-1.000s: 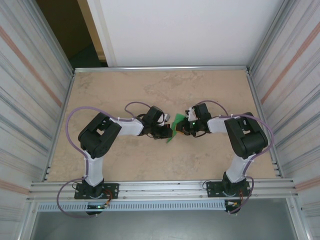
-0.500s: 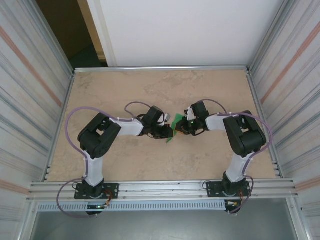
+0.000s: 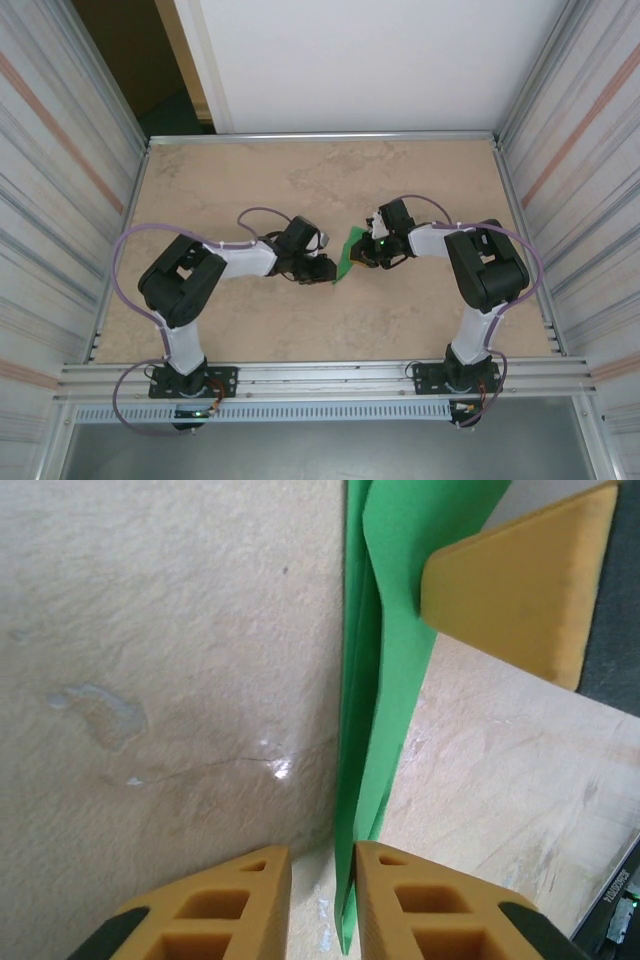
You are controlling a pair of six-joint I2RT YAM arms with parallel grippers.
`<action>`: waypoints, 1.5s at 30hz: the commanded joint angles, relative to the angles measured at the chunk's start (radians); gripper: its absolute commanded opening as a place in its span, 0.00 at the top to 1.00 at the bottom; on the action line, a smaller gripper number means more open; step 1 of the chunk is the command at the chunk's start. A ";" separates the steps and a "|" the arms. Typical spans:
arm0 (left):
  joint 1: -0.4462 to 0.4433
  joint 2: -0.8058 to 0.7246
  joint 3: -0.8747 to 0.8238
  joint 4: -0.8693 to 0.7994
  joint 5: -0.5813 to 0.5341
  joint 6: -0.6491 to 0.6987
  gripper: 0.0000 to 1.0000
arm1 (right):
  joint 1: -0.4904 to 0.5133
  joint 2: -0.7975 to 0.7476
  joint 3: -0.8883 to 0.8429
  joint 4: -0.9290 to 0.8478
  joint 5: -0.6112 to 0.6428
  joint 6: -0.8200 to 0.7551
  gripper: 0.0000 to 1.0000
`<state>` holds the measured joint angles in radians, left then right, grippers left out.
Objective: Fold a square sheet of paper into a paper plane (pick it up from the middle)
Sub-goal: Fold the wing for the fifth time at the center of the table.
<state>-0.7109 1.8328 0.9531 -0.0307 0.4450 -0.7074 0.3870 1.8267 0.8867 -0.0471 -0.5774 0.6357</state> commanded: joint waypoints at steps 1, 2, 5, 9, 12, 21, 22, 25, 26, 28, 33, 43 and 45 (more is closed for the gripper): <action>0.020 -0.029 -0.011 -0.018 -0.006 -0.014 0.77 | 0.001 0.041 -0.009 -0.068 0.085 -0.031 0.87; 0.022 -0.022 -0.008 -0.007 0.002 -0.016 0.77 | 0.002 0.038 -0.010 -0.064 0.084 -0.030 0.87; 0.025 -0.001 0.000 0.047 0.046 -0.032 0.77 | 0.002 0.030 -0.012 -0.058 0.077 -0.028 0.87; 0.025 0.005 -0.007 0.106 0.086 -0.050 0.74 | 0.001 0.025 -0.015 -0.051 0.071 -0.025 0.87; 0.025 0.002 -0.006 0.100 0.086 -0.048 0.73 | 0.002 0.025 -0.018 -0.049 0.074 -0.024 0.87; 0.026 0.046 0.018 0.080 0.104 -0.063 0.84 | 0.003 0.023 -0.029 -0.032 0.066 -0.012 0.87; 0.025 0.048 0.017 0.084 0.106 -0.065 0.85 | 0.001 0.023 -0.029 -0.030 0.065 -0.009 0.87; 0.025 0.048 0.015 0.087 0.112 -0.066 0.87 | 0.002 0.021 -0.033 -0.022 0.058 -0.005 0.87; 0.025 0.047 0.014 0.087 0.114 -0.065 0.88 | 0.002 0.018 -0.036 -0.017 0.054 -0.003 0.87; 0.025 0.044 0.017 0.087 0.114 -0.062 0.89 | 0.002 0.010 -0.042 -0.008 0.045 0.002 0.86; 0.025 0.040 0.022 0.064 0.104 -0.021 0.93 | -0.001 -0.080 -0.067 0.056 -0.004 0.025 0.78; 0.012 0.006 0.012 0.046 0.043 0.104 0.94 | -0.028 -0.217 -0.119 0.114 0.049 0.058 0.75; 0.002 0.001 0.009 0.050 0.025 0.110 0.94 | -0.034 -0.205 -0.111 0.113 0.046 0.059 0.75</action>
<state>-0.6960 1.8668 0.9577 0.0452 0.5072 -0.6491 0.3641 1.6279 0.7898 0.0566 -0.5583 0.6731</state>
